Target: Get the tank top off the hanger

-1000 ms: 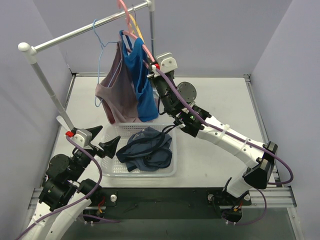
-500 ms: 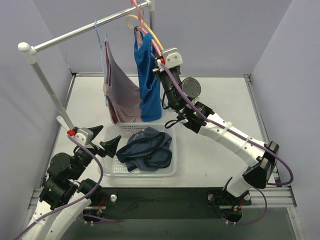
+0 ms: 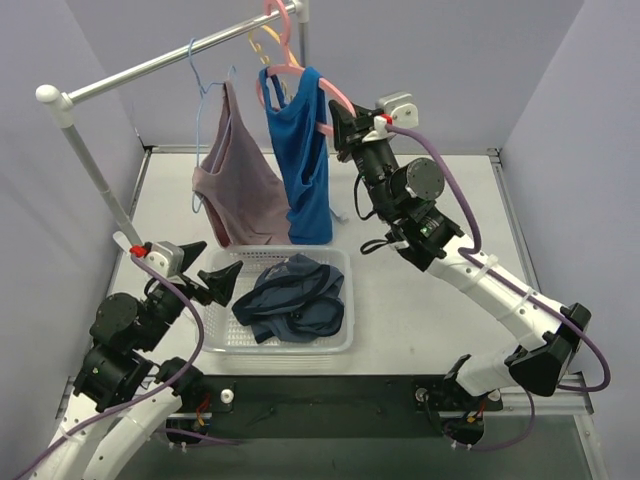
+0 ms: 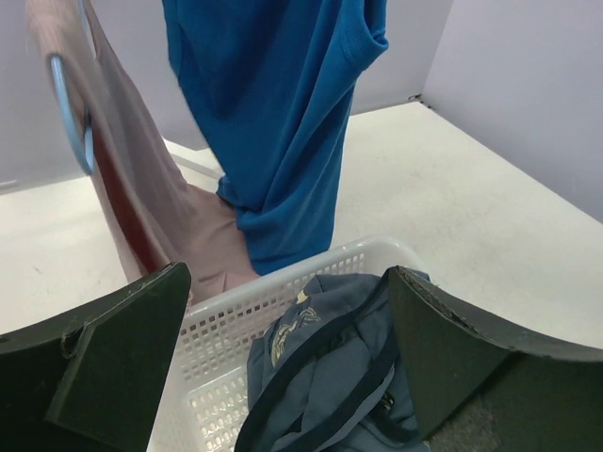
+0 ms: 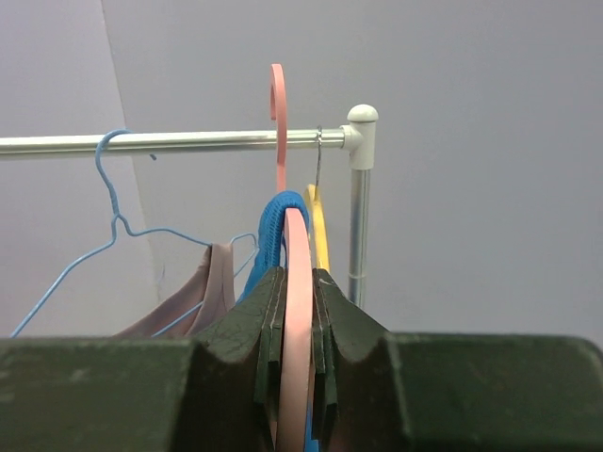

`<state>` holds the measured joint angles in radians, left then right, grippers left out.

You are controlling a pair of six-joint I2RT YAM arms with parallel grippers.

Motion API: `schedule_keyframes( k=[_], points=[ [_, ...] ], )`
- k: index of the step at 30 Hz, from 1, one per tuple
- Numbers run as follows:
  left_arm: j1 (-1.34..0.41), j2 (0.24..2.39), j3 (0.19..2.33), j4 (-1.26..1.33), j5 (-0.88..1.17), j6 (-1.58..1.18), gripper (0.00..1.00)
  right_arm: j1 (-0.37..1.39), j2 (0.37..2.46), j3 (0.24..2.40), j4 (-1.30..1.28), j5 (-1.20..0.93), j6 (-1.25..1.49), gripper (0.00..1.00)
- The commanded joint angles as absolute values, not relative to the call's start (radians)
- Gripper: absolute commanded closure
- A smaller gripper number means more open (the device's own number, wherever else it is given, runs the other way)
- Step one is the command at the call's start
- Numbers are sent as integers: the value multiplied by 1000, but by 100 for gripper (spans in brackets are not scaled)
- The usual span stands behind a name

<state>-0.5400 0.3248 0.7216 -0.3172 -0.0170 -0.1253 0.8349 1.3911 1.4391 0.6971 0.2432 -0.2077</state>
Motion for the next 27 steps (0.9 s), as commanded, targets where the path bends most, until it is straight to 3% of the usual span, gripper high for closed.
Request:
schedule_keyframes(
  k=[1, 6, 11, 16, 27],
  points=[
    [-534, 345, 793, -282, 0, -141, 3, 789, 1335, 1442, 880, 157, -86, 100],
    [-534, 377, 848, -296, -15, -126, 3, 781, 1293, 1398, 888, 103, -69, 100],
    [-534, 497, 1035, -377, -98, -150, 11, 781, 1230, 1339, 882, -23, 0, 100],
    [-534, 647, 1199, -411, -94, -237, 13, 779, 1157, 1244, 920, -9, 26, 100],
    [-534, 857, 1403, -218, 27, -393, 20, 782, 996, 1040, 980, -100, 135, 100]
  ],
)
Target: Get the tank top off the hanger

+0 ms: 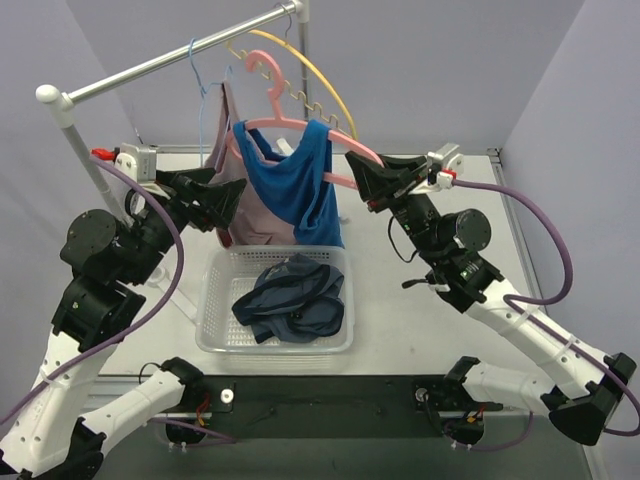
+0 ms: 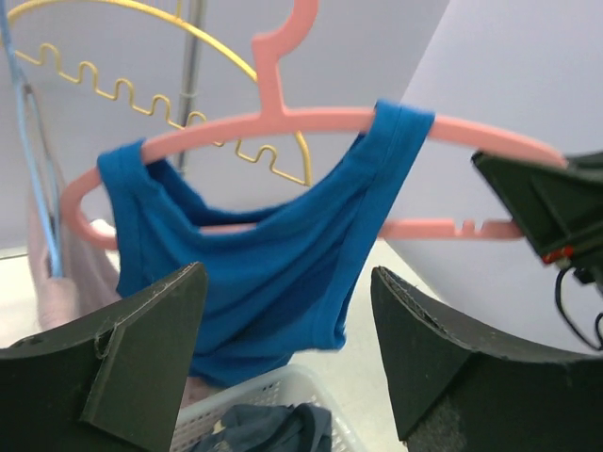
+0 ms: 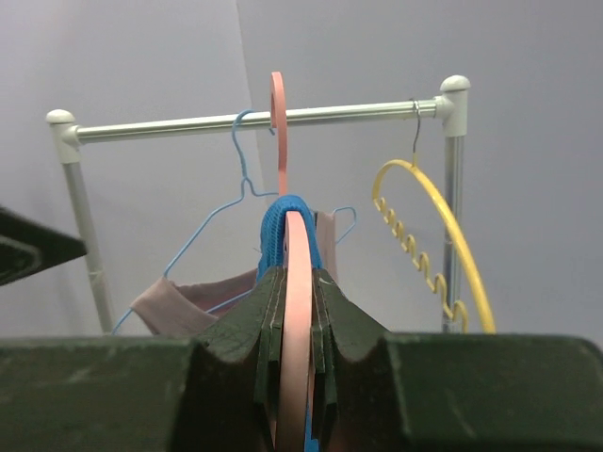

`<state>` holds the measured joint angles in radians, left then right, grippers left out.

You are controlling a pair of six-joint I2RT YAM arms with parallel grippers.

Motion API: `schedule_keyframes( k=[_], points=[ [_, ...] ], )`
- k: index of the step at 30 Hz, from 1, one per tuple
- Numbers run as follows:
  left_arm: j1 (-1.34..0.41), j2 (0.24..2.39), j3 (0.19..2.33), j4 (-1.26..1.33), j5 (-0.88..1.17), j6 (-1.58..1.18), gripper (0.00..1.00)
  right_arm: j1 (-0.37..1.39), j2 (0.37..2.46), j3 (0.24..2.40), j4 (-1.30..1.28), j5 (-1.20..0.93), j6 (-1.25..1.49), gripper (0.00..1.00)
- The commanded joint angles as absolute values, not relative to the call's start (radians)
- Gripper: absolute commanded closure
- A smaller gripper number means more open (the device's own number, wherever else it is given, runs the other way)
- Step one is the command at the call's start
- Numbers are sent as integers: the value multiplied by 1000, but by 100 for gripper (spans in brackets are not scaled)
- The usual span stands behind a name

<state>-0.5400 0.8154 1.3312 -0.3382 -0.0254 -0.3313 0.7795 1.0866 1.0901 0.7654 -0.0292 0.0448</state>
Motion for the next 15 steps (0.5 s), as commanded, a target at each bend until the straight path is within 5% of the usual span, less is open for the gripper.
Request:
schedule_keyframes(
  k=[1, 15],
  points=[
    [-534, 865, 1408, -206, 35, -402, 20, 782, 985, 1026, 982, -107, 141, 100],
    [-534, 994, 1417, -42, 44, -488, 31, 801, 873, 922, 971, -184, 210, 100]
  ],
)
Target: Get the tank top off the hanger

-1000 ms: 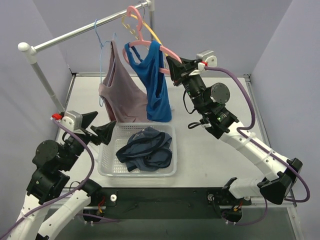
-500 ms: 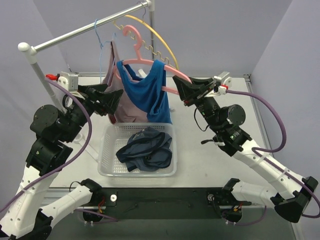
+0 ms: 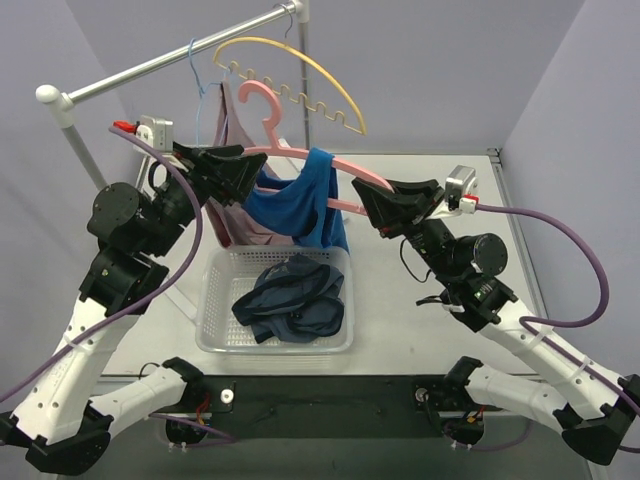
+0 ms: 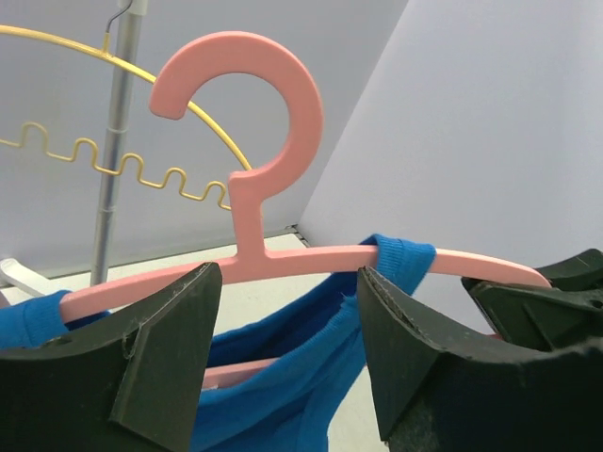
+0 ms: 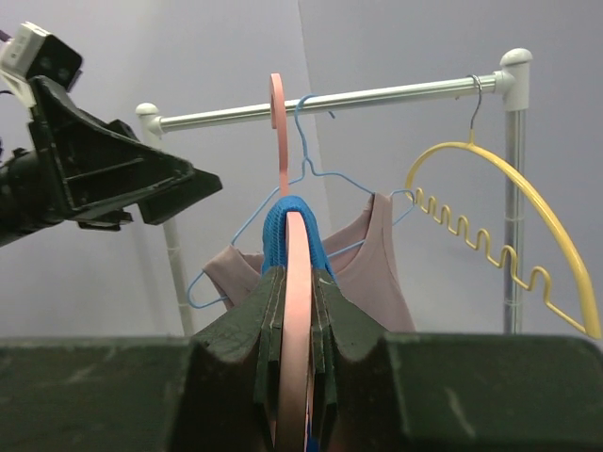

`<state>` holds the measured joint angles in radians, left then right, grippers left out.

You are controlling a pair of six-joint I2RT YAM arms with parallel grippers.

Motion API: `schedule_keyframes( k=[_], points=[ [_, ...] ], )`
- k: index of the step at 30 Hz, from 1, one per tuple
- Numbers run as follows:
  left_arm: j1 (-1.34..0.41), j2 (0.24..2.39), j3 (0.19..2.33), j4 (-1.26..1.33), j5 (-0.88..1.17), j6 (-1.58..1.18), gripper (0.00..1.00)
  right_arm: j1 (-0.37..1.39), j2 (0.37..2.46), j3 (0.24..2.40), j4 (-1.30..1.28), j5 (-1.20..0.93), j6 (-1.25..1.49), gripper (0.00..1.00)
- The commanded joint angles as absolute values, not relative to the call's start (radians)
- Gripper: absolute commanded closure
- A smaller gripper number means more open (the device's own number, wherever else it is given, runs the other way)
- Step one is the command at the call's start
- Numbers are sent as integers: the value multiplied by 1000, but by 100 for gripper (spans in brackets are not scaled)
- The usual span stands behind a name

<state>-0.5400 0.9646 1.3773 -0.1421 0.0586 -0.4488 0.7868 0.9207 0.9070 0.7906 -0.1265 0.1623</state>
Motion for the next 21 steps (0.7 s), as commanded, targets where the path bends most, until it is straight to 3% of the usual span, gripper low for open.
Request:
schedule_keyframes(
  k=[1, 8, 13, 14, 15, 18, 21],
  points=[
    [-534, 1015, 1423, -38, 48, -486, 32, 804, 870, 919, 969, -189, 210, 100],
    [-534, 1058, 1413, 20, 78, -515, 35, 834, 858, 916, 947, -210, 206, 100],
    [-534, 1083, 1417, 11, 81, -505, 42, 845, 839, 874, 948, -219, 204, 100],
    [-534, 1086, 1416, 11, 86, -500, 48, 845, 833, 870, 945, -221, 204, 100],
    [-534, 1088, 1414, 12, 90, -499, 65, 844, 831, 867, 940, -219, 199, 100],
    [-534, 1086, 1405, 15, 97, -503, 94, 845, 825, 864, 911, -186, 193, 100],
    [-534, 1080, 1404, 11, 86, -497, 100, 847, 812, 877, 812, -109, 195, 100]
  ],
)
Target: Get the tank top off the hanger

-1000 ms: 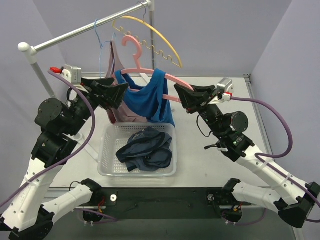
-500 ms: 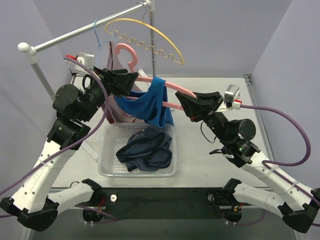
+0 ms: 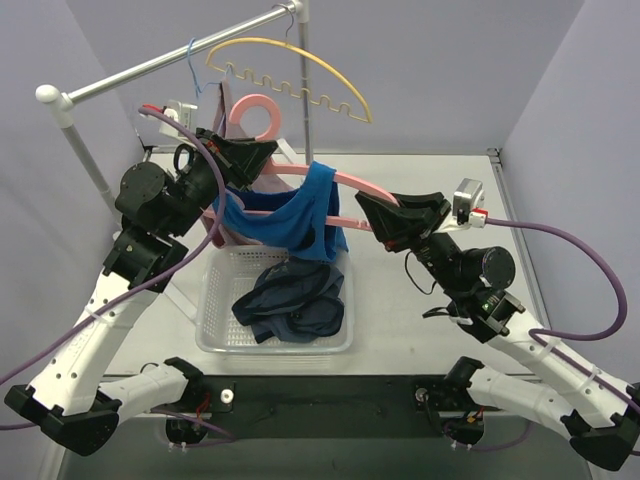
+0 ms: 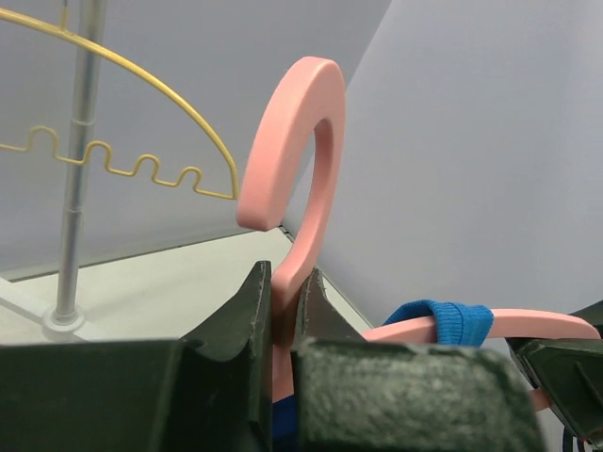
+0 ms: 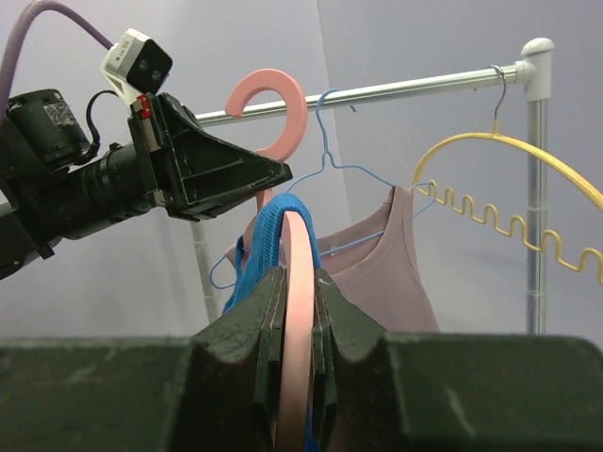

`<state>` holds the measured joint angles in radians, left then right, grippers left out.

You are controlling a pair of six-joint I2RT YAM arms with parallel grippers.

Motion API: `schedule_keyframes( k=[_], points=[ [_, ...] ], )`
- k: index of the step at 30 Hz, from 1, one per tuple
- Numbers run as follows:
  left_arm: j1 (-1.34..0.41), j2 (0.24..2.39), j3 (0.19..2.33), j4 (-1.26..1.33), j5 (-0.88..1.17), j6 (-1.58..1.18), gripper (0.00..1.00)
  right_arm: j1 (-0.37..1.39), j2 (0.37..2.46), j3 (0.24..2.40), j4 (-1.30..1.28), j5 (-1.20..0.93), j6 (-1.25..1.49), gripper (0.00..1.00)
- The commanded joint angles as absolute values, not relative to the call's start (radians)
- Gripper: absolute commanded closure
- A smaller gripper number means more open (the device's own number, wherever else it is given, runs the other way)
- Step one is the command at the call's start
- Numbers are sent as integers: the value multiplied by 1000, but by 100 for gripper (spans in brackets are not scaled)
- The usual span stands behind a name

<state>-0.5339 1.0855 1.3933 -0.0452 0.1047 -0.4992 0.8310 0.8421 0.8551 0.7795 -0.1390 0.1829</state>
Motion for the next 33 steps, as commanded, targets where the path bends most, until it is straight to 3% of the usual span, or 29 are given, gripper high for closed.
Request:
schedule_keyframes(
  k=[1, 2, 3, 9, 16, 27, 33],
  points=[
    [-534, 1077, 1408, 6, 81, -492, 100, 845, 799, 882, 739, -94, 195, 95],
    [-534, 1077, 1411, 2, 74, -477, 100, 845, 790, 888, 698, -75, 196, 90],
    [-534, 1075, 1416, 2, 71, -468, 100, 845, 782, 900, 657, -48, 201, 75],
    [-534, 1072, 1430, -58, 43, -404, 100, 847, 695, 953, 333, 29, 284, 46],
    [-534, 1071, 1424, -67, 20, -351, 100, 847, 701, 1138, 5, 103, 402, 41],
    [-534, 1055, 1390, -25, 49, -325, 100, 910, 856, 1337, -26, 38, 397, 43],
    [-535, 1019, 1342, 38, 149, -330, 100, 927, 992, 1391, -26, -66, 253, 40]
  ],
)
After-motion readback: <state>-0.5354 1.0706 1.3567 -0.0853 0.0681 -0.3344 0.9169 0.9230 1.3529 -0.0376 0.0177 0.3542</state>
